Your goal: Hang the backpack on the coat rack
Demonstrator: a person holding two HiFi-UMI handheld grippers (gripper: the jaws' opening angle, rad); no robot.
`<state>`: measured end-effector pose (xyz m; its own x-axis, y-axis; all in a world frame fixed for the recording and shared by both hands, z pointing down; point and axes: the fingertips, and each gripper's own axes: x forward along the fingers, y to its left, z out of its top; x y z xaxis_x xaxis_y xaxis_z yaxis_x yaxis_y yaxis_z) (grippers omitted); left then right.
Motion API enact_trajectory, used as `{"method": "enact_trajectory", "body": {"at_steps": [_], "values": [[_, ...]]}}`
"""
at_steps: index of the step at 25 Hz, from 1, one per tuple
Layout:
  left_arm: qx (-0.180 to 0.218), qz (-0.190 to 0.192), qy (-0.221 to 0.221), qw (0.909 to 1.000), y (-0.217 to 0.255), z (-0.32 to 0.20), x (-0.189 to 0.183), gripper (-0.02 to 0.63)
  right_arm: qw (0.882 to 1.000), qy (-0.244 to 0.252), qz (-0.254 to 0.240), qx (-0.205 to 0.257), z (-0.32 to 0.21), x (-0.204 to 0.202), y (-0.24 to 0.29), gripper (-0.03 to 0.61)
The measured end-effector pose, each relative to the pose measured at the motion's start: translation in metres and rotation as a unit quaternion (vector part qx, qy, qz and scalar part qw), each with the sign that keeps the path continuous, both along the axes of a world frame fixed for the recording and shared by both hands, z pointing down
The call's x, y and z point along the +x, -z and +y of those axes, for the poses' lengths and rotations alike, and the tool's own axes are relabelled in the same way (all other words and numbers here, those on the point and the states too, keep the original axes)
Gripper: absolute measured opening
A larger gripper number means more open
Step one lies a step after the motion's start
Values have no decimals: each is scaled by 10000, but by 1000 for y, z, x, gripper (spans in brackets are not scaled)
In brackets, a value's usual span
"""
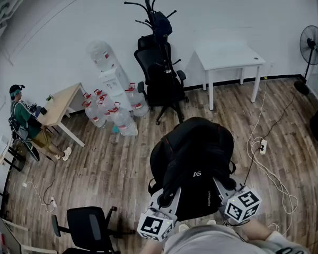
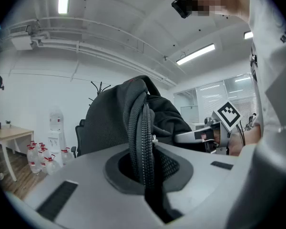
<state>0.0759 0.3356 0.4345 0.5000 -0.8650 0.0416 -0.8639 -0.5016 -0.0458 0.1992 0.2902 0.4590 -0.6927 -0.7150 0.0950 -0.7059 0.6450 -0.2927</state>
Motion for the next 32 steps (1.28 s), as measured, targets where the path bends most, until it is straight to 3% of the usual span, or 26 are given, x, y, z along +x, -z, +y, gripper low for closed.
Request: {"method": "enact_trajectory", "body": {"at_steps": [22, 32], "values": [[-33, -171, 83, 9998, 3, -10, 62, 25, 9997, 126, -220, -31, -12, 60, 1, 28], [-45, -68, 0, 10000, -1, -31, 56, 25, 9999, 34, -105, -58, -32, 55, 0, 29]]}}
